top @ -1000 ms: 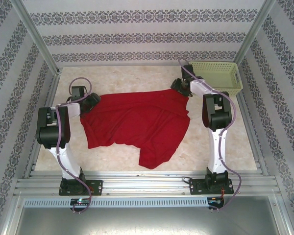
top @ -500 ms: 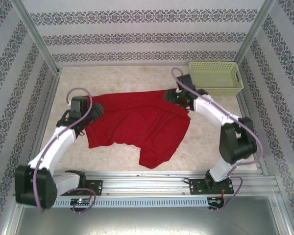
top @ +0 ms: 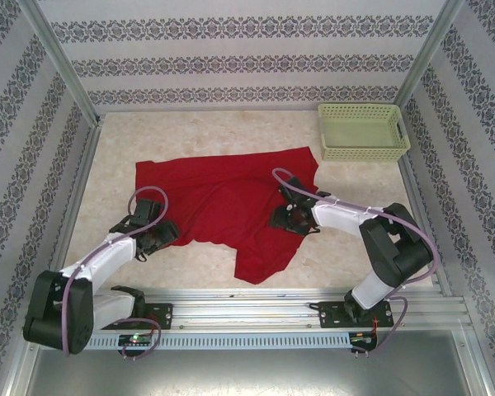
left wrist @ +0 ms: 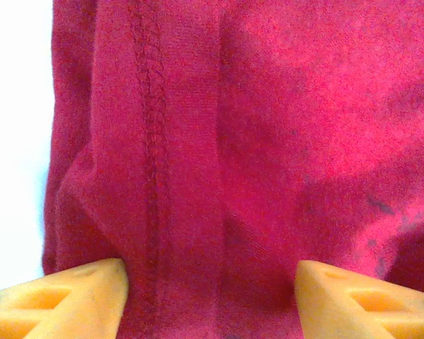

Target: Fold the inside-out t-shirt

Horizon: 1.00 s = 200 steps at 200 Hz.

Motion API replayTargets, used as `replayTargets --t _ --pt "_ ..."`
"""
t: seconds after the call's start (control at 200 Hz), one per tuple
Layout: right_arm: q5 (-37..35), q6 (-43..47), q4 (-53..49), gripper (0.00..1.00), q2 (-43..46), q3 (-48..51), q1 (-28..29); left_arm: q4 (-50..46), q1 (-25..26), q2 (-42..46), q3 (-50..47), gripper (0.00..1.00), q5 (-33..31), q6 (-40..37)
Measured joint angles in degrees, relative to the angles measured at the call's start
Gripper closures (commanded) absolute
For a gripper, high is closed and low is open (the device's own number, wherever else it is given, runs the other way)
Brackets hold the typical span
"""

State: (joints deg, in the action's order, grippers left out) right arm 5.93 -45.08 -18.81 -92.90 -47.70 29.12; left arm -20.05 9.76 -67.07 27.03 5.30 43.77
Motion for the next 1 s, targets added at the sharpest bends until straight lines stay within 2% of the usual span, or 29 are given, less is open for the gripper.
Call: replayTargets --t 0.165,0.3,0.44,0.595,0.754,0.859,0.999 --pt "2.3 -0.1 3.2 0.39 -4.3 -4.0 -8.0 5.7 0.0 -7.5 4.1 0.42 0.3 -0.1" --pt "3.1 0.9 3.8 0.42 -9.1 -9.4 -13.7 6.2 0.0 -14.0 9.9 0.52 -0.3 -1.4" --pt "3.8 2.0 4.1 0.42 -11.1 -12.0 -16.1 3.8 0.2 -13.0 12.8 0.62 -3.5 -2.6" --pt "2.2 3.3 3.8 0.41 -10.0 -11.3 -15.3 -1.4 3.3 -6.8 12.2 0.63 -6.7 -3.2" --pt "-1.4 4.6 -0.3 0.39 -3.0 -6.6 -11.9 -7.4 12.5 -0.8 11.9 0.62 -10.5 -2.7" --pt "-2.9 5.0 -2.0 0.39 2.1 -4.9 -7.7 -9.6 15.6 -2.3 11.9 0.62 -12.1 -2.4" --pt "-3.1 4.8 -1.6 0.39 5.3 -3.3 -3.1 -10.4 16.1 -7.9 11.9 0.62 -13.1 -2.4"
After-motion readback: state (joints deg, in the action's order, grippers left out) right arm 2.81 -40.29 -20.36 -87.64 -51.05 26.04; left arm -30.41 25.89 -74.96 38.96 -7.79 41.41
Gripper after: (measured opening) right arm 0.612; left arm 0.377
